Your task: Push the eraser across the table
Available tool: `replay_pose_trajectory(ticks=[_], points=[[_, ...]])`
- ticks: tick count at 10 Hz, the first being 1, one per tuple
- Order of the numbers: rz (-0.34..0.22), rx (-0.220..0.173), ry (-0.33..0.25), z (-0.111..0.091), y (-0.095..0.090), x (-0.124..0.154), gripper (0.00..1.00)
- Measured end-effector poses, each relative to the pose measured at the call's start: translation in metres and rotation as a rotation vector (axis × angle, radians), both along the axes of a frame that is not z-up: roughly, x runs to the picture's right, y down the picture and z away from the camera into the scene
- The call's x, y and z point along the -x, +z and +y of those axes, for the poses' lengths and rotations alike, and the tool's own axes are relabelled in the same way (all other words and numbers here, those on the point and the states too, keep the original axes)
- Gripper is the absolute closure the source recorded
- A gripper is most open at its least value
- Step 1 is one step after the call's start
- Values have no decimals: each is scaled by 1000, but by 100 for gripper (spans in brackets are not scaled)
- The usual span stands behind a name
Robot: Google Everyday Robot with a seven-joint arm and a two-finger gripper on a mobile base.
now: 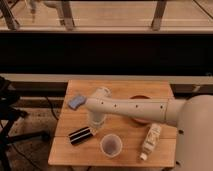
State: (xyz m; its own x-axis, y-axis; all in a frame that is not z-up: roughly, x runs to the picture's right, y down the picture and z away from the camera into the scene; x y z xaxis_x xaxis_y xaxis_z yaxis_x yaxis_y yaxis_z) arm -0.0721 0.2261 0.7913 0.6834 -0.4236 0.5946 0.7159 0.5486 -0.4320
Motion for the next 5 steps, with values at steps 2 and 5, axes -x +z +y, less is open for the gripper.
replay_pose_trajectory(ticks=[2,5], points=[[-13,-3,-17,0,5,12,100],[-13,-3,-16,-1,4,12,100]])
